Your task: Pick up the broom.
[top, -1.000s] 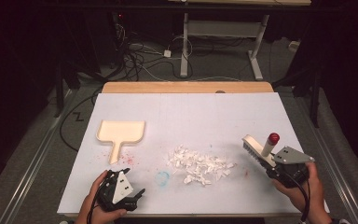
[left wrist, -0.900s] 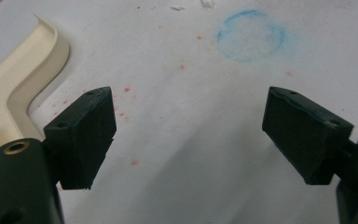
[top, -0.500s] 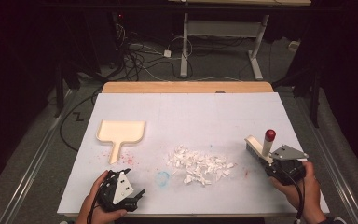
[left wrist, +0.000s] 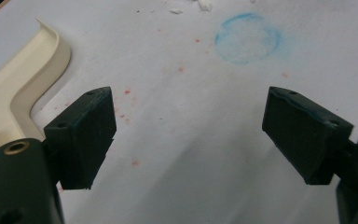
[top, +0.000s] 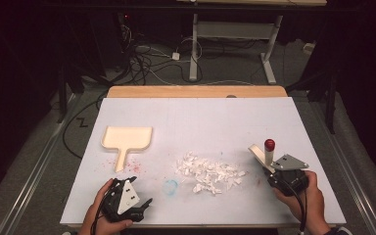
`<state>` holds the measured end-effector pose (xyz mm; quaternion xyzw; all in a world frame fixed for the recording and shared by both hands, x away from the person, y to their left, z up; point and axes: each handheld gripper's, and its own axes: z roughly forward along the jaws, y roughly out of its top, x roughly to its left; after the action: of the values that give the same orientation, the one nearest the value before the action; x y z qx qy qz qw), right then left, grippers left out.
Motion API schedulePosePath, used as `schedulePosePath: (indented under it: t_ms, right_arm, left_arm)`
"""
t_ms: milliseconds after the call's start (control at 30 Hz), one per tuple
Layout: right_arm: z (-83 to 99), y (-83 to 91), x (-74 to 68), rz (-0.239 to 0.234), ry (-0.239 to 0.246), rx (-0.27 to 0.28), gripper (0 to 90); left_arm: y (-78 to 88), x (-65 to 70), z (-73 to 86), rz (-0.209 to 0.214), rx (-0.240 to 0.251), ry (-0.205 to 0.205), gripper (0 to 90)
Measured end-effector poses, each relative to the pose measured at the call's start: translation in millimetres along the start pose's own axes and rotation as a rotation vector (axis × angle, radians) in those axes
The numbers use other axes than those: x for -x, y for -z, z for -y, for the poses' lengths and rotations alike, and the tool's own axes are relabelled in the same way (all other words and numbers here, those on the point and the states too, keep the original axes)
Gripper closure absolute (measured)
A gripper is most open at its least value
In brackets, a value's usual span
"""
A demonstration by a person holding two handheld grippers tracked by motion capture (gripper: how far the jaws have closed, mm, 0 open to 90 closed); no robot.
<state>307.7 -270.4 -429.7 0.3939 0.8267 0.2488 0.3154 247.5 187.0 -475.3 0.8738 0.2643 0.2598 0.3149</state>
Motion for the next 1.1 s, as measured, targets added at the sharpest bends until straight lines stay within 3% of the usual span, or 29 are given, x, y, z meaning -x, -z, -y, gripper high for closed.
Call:
schedulePosePath:
  t_ms: [67,233,400,633,833,1100]
  right_arm:
    - [-2.2,-1.7,-2.4,-0.015,-0.012,-0.001,67.3]
    - [-13.9,-5.8,-13.5,-0.040,-0.067,0.001,67.4]
    - [-28.1,-15.0,-36.7,-0.062,-0.047,-0.001,67.0]
    - [-47.9,-23.8,-62.9,-0.131,-0.119,0.054,66.9]
    - [-64.2,-36.9,-84.1,-0.131,-0.125,0.101,66.4]
    - [-73.0,-40.8,-88.7,-0.138,-0.155,0.190,67.3]
  left_arm:
    - [-0.4,0.7,-0.5,0.021,0.002,-0.007,16.3]
    - [1.4,1.8,-2.5,0.020,0.017,-0.002,16.3]
    - [2.6,2.3,-0.8,0.038,0.026,-0.006,16.3]
    - [2.1,2.4,-0.1,0.035,0.023,-0.005,16.8]
    - [-0.9,4.2,-1.8,0.043,0.014,-0.009,16.9]
    - [-4.4,3.3,-1.2,0.050,-0.001,-0.009,16.6]
